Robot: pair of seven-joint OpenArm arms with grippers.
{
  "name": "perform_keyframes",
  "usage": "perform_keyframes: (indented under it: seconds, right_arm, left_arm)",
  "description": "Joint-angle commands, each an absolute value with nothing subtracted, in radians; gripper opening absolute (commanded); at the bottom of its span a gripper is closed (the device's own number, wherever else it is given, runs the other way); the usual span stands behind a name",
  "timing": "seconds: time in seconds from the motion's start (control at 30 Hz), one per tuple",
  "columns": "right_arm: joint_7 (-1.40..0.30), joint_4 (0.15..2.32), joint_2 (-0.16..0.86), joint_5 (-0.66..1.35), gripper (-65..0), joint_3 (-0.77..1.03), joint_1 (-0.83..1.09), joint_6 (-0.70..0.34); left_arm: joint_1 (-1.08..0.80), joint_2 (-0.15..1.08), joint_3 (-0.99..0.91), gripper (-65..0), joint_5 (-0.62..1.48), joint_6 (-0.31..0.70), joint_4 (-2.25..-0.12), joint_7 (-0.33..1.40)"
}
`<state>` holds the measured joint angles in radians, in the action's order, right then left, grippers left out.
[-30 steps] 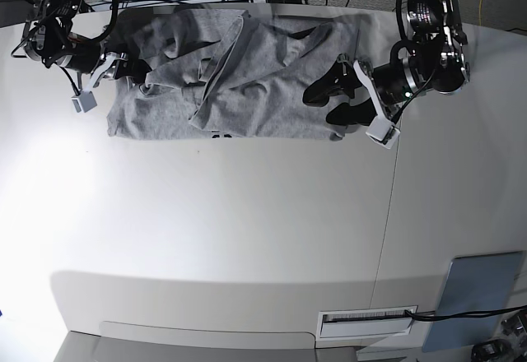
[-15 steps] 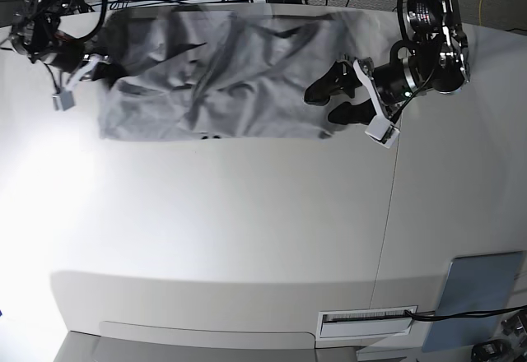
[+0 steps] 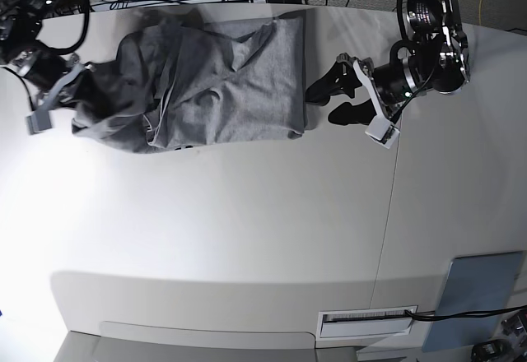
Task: Fold the T-shirt properly
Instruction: 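Fold the held end with the right gripper over toward the left gripper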
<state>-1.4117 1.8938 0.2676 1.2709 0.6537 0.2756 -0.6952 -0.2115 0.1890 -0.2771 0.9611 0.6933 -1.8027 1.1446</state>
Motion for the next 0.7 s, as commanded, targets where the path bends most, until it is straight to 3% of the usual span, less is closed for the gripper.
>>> perform_keyframes:
  seconds: [0.0, 0.17, 0.4, 0.67]
  right_arm:
    - [-1.396, 1.953, 0.261, 1.282, -65.0, 0.626, 0.285, -0.698]
    - [-1.297, 2.146, 0.158, 1.056, -65.0, 0.39, 0.305, -0.698]
    - [-1.173, 2.153, 0.06, 0.813, -65.0, 0.045, 0.297, -0.669]
    - [-1.102, 2.151, -0.031, 0.624, -65.0, -0.136, 0.282, -0.63]
  left_arm:
    - [-0.208, 0.194, -0.28, -24.0, 0.976, 0.698, -1.819, 1.126]
    - [-0.249, 0.194, -0.28, -24.0, 0.934, 0.698, -1.819, 1.092]
    - [-0.323, 0.199, -0.28, -24.0, 0.934, 0.698, -1.819, 1.074]
    - [-0.387, 0.199, -0.28, -24.0, 0.822, 0.698, -1.819, 1.074]
